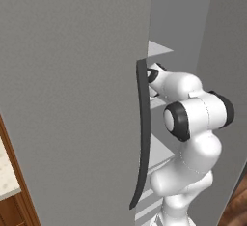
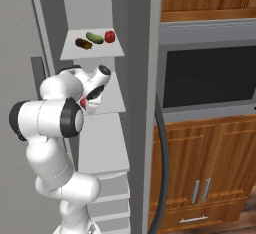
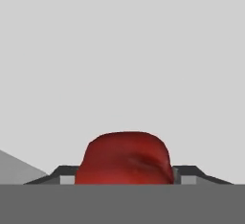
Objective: Take the sweet potato and bell pepper from the second highest rack and move them to the highest rack where the cucumber and bell pepper are located, to maximize freezer space. Close the freezer door after rearranging.
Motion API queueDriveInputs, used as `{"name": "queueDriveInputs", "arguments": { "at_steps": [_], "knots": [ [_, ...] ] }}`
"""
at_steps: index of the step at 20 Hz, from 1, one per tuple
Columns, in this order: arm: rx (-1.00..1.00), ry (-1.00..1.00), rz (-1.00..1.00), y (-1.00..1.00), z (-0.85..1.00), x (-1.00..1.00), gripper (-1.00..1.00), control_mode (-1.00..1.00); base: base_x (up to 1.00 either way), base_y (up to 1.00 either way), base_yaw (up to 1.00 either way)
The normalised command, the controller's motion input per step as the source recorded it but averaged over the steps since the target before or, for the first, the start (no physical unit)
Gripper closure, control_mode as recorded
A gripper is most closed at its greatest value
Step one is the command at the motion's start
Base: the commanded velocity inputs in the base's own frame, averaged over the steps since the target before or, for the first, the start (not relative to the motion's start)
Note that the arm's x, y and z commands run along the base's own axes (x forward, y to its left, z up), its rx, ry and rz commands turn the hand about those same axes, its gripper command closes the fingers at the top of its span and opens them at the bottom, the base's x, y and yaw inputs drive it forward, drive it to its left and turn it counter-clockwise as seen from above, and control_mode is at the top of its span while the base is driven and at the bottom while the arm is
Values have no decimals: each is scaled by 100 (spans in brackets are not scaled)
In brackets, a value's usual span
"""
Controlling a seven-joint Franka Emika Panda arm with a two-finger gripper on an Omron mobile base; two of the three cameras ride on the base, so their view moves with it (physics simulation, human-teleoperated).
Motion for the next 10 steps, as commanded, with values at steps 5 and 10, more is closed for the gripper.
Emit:
{"name": "queueDriveInputs", "arguments": {
  "at_steps": [5, 10],
  "knots": [
    [4, -52, -2, -19, -12, -55, 100, -100, 0, 0, 0],
    [8, -56, -5, -31, 22, -71, 100, -100, 0, 0, 0]
  ]
}}
